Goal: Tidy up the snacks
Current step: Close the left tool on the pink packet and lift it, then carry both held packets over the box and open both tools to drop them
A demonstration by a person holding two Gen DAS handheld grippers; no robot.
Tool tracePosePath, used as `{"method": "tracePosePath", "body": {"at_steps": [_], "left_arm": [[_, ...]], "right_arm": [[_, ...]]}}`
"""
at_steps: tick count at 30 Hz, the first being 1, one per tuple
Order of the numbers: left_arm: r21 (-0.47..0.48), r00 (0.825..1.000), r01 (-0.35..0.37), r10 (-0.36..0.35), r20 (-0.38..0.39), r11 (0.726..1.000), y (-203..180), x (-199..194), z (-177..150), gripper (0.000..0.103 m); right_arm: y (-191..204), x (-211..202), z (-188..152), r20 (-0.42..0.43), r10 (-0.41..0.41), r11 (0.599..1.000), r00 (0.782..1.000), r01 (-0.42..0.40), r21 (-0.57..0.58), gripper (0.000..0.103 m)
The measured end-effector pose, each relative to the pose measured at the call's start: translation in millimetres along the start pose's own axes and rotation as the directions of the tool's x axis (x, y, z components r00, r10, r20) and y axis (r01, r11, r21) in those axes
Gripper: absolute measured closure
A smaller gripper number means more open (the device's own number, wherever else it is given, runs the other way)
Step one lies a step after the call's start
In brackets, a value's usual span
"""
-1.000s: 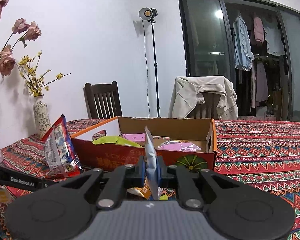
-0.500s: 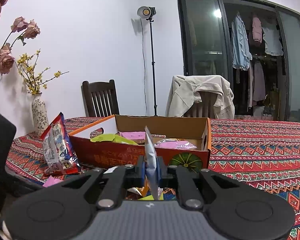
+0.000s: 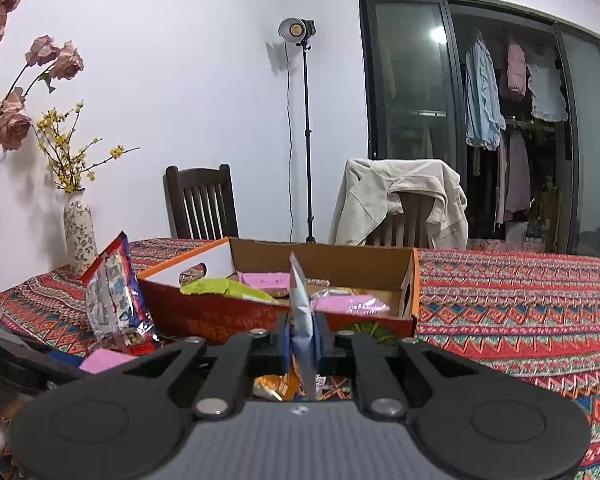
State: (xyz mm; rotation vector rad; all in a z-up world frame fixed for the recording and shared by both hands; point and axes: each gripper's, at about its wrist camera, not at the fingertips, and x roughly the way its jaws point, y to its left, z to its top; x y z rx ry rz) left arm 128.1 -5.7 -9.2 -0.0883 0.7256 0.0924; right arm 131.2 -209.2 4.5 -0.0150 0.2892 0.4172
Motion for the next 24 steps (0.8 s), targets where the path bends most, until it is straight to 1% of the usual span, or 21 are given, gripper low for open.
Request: {"method": "tracePosePath", "body": {"at_steps": [6,9,12,15,20,24], "left_arm": [[0.001,0.995,0.028,-0.028,0.095,1.000,0.4,-23.0,29.4,0.032],[-0.012,0.989,0.023,-0.021,0.144,1.000,-2.0,-27.6,50.2,0.032],[-0.036,0.983,0.036,-0.029,0.183,0.999,-3.7,-26.5,72.0,0.032],[-0.058,0.977,0.054,-0.041,0.210,0.997,-7.1,-19.7,91.3,0.032],[-0.101,0.971,0.059,-0.034,0.236,0.993,-10.0,3.9,116.5,0.032],[-0.148,0.970,0.057,-0.019,0.243,0.987,-7.8,30.6,126.0,0.032]], "right_arm": [[0.2,1.8,17.3,0.015,-0.007,1.000,1.000,0.007,-0.019,0.092],[1.7,6.1,29.7,0.024,-0.009,1.000,1.000,0.010,-0.027,0.092],[2.2,15.7,40.9,0.034,-0.017,1.000,0.999,0.018,-0.018,0.092],[2.7,28.8,49.5,0.038,-0.025,1.000,0.999,0.025,-0.003,0.092],[0.0,60.2,58.5,0.030,-0.045,0.999,0.999,0.044,0.028,0.092],[-6.4,87.0,61.0,0.028,-0.068,0.996,0.997,0.066,0.062,0.092]]}}
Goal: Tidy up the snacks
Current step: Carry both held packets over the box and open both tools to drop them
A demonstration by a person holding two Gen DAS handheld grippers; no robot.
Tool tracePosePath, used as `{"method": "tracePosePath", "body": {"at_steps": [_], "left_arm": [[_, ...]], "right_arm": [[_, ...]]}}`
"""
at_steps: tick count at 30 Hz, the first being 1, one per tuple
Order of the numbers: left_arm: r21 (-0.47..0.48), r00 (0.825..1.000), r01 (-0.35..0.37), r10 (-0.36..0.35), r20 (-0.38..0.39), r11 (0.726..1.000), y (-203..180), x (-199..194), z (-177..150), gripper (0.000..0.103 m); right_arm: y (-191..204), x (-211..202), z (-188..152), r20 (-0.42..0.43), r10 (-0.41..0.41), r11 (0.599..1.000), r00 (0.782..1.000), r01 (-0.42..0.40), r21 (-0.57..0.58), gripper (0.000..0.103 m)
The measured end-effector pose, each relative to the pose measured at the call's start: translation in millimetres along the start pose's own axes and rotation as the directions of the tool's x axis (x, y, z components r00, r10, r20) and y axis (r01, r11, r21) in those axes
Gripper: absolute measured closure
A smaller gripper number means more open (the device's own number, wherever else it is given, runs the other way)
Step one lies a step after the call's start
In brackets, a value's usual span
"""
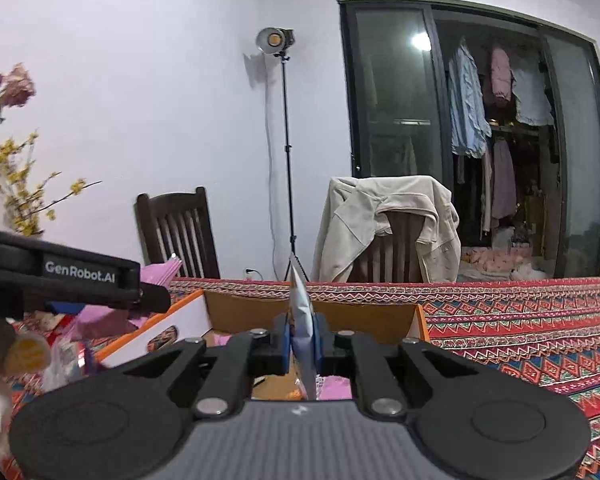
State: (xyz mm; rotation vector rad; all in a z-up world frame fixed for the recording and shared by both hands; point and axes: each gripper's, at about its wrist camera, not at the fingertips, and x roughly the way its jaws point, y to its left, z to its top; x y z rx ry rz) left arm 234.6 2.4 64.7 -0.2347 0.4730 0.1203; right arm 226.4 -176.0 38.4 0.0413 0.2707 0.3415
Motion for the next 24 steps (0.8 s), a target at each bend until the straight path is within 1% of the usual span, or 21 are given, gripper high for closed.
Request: {"method": "tracePosePath", "body": {"at_steps": [3,6,9,13,15,16,17,18,19,20,21,22,23,24], "left_arm": [[-0.001,1.000,-0.014,0.014,-0.003,1.000,-1.0,24.4,-6.9,0.032],[0.002,1.000,-0.019,0.019,0.015,1.000,0.9,39.2,-14.9,0.032],[0.025,0.999,-0.035,0.034,0.034,0.999,4.3,46.7,-19.7,0.032],[0.024,0.999,-0.013,0.012,0.033,1.000,5.9,49.5,-23.2,0.031],[0.029,0.999,-0.014,0.013,0.038,0.999,5.2,48.5,-25.3,0.028],[0.030,0.999,-0.012,0.010,0.042,0.999,5.3,47.1,-26.1,0.026],[0.025,0.999,-0.011,0.010,0.050,1.000,6.3,44.9,-26.8,0.019],[0.019,0.998,-0.008,0.007,0.059,1.000,7.4,42.9,-27.2,0.016],[0.012,0.998,-0.007,0.006,0.070,1.000,8.1,40.3,-26.8,0.012],[0.010,0.997,-0.007,0.007,0.082,1.000,9.1,37.7,-26.7,0.006],[0.010,0.995,-0.008,0.007,0.095,1.000,9.6,35.0,-26.8,0.002],[0.009,0.994,-0.010,0.009,0.108,1.000,9.8,32.0,-27.2,0.000],[0.007,0.993,-0.015,0.014,0.118,1.000,9.1,30.0,-27.5,0.000],[0.010,0.993,-0.014,0.013,0.120,1.000,8.9,29.4,-27.3,0.000]], "right_arm": [[-3.6,16.0,-6.9,0.029,-0.033,0.999,0.999,0.033,0.000,0.092],[-12.0,26.1,-18.1,0.038,-0.027,0.999,0.999,0.026,0.019,0.092],[-18.5,31.5,-23.8,0.021,-0.020,0.999,1.000,0.019,0.037,0.092],[-17.6,39.5,-28.7,-0.007,-0.012,1.000,1.000,0.012,0.013,0.092],[-16.3,44.2,-31.7,-0.032,-0.008,1.000,0.999,0.008,0.001,0.092],[-15.9,44.4,-32.5,-0.038,-0.009,1.000,0.999,0.009,0.000,0.090],[-15.6,44.6,-31.3,-0.036,-0.012,1.000,0.999,0.012,0.002,0.089],[-16.5,43.3,-31.1,-0.032,-0.012,1.000,0.999,0.012,0.006,0.087],[-17.6,42.5,-30.5,-0.030,-0.012,1.000,0.999,0.012,0.012,0.075],[-18.2,40.5,-30.9,-0.029,-0.014,1.000,0.999,0.015,0.020,0.053],[-18.7,39.2,-32.0,-0.029,-0.019,1.000,0.999,0.020,0.025,0.038],[-18.9,38.1,-32.8,-0.024,-0.024,0.999,0.999,0.025,0.025,0.016],[-18.5,36.9,-33.6,-0.019,-0.029,0.999,0.999,0.029,0.022,0.007],[-18.2,35.8,-34.0,-0.018,-0.031,0.999,0.999,0.031,0.021,0.006]]}}
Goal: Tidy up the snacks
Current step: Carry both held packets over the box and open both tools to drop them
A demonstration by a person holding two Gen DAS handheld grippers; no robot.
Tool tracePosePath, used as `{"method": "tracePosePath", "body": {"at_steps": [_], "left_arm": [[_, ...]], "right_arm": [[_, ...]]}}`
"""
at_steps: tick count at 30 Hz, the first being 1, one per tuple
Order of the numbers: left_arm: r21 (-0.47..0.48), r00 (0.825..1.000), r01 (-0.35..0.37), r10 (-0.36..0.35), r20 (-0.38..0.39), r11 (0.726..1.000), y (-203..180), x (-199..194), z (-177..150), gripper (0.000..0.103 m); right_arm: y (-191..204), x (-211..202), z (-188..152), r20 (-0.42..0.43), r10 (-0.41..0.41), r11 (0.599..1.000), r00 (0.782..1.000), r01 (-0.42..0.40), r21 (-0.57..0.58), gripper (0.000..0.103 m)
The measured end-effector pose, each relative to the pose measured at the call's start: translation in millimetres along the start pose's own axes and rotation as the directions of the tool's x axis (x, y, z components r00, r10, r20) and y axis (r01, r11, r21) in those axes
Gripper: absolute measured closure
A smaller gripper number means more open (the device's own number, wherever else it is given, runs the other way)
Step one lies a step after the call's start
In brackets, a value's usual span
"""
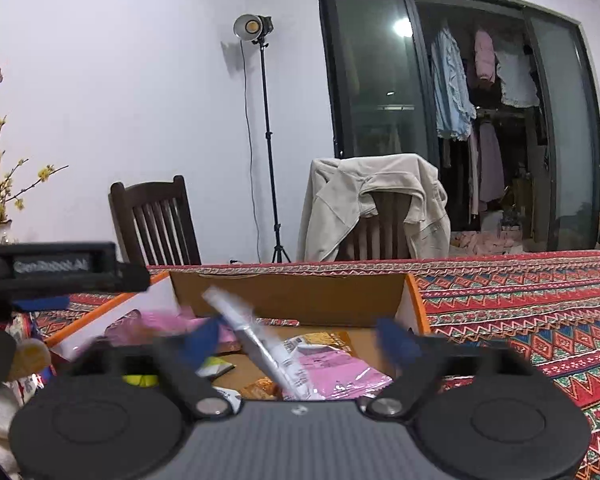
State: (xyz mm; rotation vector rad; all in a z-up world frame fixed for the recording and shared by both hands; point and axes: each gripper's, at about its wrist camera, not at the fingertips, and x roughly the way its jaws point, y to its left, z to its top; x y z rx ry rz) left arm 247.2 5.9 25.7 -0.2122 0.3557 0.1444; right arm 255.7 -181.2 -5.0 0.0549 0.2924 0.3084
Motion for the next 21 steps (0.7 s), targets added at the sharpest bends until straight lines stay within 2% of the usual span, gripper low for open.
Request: {"method": "tracePosePath", "body": {"at_steps": [2,9,14,21], "left_arm": [[0.007,1.000,0.007,-0.007,0.004,1.000,-0.9,-1.8,-0.5,0.000],[0.002,1.000,0.017,-0.017,0.013,1.000,-1.8,-10.7,1.5,0.000],[-0.061,0.998,0.069,-0.069,0.005,0.996,5.5,-35.6,11.3,0.000],[-0.054,0.997,0.067,-0.068,-0.022,0.996,14.0,-69.4,18.4,0.000]], "right_arm": [[0.3,0.1,-0.1,-0.007,0.003,1.000,1.000,-0.003,0.005,0.000],[3.3,-6.2,1.0,0.011,-0.001,1.000,1.000,0.001,-0.012,0.000],[6.1,-16.4,3.2,0.012,-0.027,0.999,1.000,0.028,-0.025,0.000],[11.2,-42.5,15.5,-0.001,-0.047,0.998,0.999,0.047,-0.041,0.000]]}}
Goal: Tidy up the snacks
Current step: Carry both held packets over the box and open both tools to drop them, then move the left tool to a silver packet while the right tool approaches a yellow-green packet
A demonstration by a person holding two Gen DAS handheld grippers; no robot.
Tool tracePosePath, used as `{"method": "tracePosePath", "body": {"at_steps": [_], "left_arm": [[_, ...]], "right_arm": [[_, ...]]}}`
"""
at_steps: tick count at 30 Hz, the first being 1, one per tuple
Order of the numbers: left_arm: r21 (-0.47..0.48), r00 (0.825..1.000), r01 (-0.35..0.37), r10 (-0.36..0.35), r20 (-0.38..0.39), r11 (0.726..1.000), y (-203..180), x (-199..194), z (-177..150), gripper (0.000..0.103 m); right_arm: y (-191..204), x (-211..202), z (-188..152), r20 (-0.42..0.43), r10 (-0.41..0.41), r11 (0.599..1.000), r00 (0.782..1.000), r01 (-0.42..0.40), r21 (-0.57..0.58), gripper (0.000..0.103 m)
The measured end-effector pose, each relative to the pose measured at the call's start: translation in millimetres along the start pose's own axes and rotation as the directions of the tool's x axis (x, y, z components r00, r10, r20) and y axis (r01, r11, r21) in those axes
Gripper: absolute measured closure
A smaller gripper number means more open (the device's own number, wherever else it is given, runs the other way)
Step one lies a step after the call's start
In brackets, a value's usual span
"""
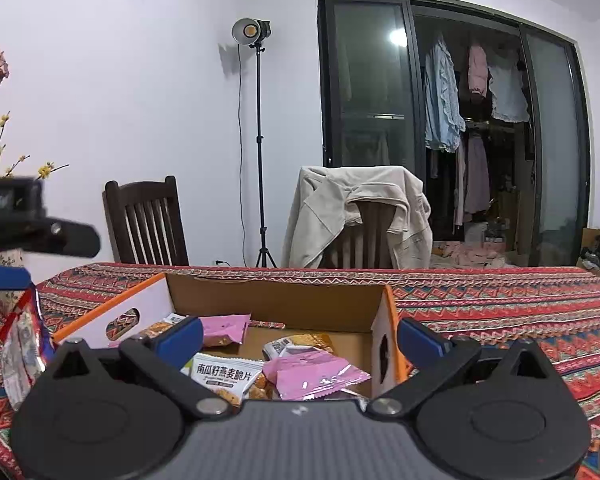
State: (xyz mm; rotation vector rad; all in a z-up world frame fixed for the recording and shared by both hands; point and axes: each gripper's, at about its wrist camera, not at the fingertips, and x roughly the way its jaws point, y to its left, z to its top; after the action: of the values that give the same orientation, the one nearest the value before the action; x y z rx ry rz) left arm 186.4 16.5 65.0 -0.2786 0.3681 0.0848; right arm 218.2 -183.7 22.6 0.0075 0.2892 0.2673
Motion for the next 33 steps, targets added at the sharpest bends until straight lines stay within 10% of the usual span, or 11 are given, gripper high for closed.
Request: {"method": "tracePosePath", "body": {"at_steps": [19,33], "left_arm": [[0.071,0.981,-0.135,0.144,-0.129,0.988,67.0,-41.2,-51.6,0.000],[-0.099,0.937,-0.274,0.242,-0.252,0.957,89.9,31.5,-42.8,0.000]], "right_arm": [[4.2,-40.9,-58.5,-0.192,0.009,0.999,0.981,-0.015,-0.029,0.000],[-8.5,-31.2,-73.4,-0.218,0.019,0.998,0.976,-0.007,0.056,0.000]]}}
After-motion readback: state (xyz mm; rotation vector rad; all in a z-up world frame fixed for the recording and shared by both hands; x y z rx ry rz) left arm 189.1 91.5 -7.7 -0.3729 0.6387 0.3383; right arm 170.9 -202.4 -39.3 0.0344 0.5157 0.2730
